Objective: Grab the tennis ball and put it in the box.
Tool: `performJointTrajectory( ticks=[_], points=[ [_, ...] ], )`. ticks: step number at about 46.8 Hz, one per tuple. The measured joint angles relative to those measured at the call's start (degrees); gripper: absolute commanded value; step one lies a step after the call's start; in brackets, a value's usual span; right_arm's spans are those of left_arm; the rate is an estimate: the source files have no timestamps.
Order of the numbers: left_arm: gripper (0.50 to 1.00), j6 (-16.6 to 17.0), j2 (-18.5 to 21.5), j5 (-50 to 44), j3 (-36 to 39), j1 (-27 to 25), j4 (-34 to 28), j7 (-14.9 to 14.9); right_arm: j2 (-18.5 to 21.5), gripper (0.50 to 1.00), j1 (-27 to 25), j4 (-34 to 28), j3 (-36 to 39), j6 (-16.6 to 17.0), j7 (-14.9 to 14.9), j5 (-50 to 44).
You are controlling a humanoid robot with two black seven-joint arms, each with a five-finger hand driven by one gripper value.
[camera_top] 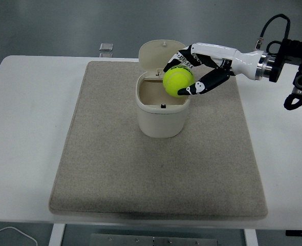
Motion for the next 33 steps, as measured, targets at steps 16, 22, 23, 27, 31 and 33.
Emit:
performJointTrajectory(
  ticks=[16, 22, 23, 27, 31, 33],
  points=[
    [0.992, 0.02, 0.0, 0.0, 0.0, 0.01, 0.0, 0.0, 0.58, 0.768, -0.06, 0.0, -0.17, -0.06, 0.0, -0.1],
    [0.992, 0.01, 0.0, 0.0, 0.0, 0.0, 0.0, 0.0, 0.58, 0.799, -0.06, 0.0, -0.26, -0.34, 0.0, -0.18],
    [0.992, 0.01, 0.0, 0.0, 0.0, 0.0, 0.0, 0.0, 0.58, 0.801, -0.06, 0.0, -0.26, -0.34, 0.0, -0.19],
    [0.992, 0.01, 0.0, 0.0, 0.0, 0.0, 0.0, 0.0, 0.53, 0.821, -0.03, 0.0, -0.26, -0.36, 0.0, -0.19],
    [0.992, -0.03, 0.0, 0.0, 0.0, 0.0, 0.0, 0.0, 0.51, 0.825, -0.02, 0.0, -0.26, -0.36, 0.0, -0.19],
    [0.992, -0.05, 0.0, 0.0, 0.0, 0.0, 0.0, 0.0, 0.51, 0.829, -0.01, 0.0, -0.26, -0.36, 0.0, -0.19]
  ],
)
